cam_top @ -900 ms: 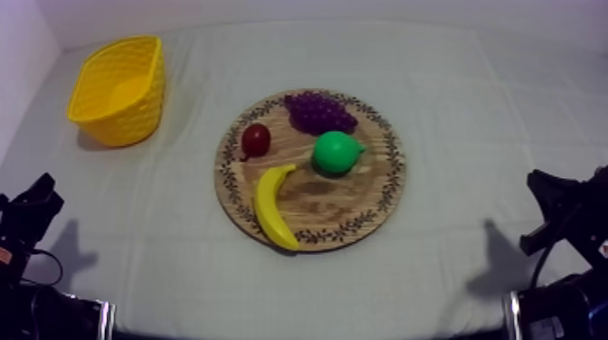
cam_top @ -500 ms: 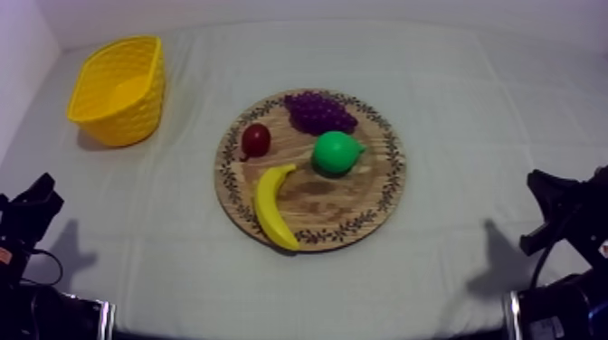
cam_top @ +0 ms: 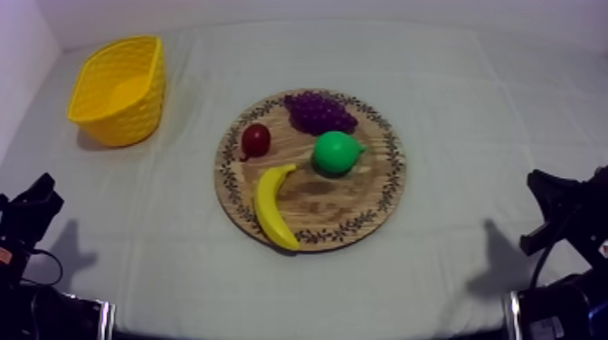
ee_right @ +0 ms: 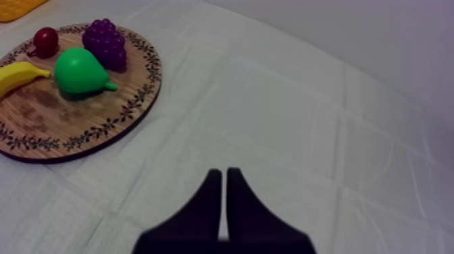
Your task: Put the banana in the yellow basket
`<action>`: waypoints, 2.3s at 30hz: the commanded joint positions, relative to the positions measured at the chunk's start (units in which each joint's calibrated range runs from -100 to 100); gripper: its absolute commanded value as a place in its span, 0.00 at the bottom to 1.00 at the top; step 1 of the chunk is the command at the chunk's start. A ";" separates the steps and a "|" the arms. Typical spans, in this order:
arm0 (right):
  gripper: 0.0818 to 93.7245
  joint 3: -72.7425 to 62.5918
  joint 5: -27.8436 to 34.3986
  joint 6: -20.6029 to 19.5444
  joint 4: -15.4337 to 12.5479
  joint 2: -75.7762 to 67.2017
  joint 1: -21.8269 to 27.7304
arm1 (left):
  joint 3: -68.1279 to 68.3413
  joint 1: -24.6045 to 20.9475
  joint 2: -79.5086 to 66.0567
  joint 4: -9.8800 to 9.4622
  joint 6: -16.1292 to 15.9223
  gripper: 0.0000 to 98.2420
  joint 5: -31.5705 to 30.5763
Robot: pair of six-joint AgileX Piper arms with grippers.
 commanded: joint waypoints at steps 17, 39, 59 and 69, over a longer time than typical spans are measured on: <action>0.00 -0.03 0.00 -0.02 -0.02 -0.04 0.01 | -0.42 0.32 -0.04 0.17 6.31 0.00 1.85; 0.00 -0.03 0.00 -0.02 -0.02 -0.04 0.01 | -58.58 7.12 36.52 2.25 2.71 0.00 20.17; 0.00 -0.03 0.00 -0.02 -0.02 -0.04 0.01 | -82.17 26.63 64.80 5.93 12.83 0.02 29.73; 0.00 -0.03 0.00 -0.02 -0.02 -0.04 0.01 | -79.09 30.47 71.96 6.73 14.79 0.04 30.50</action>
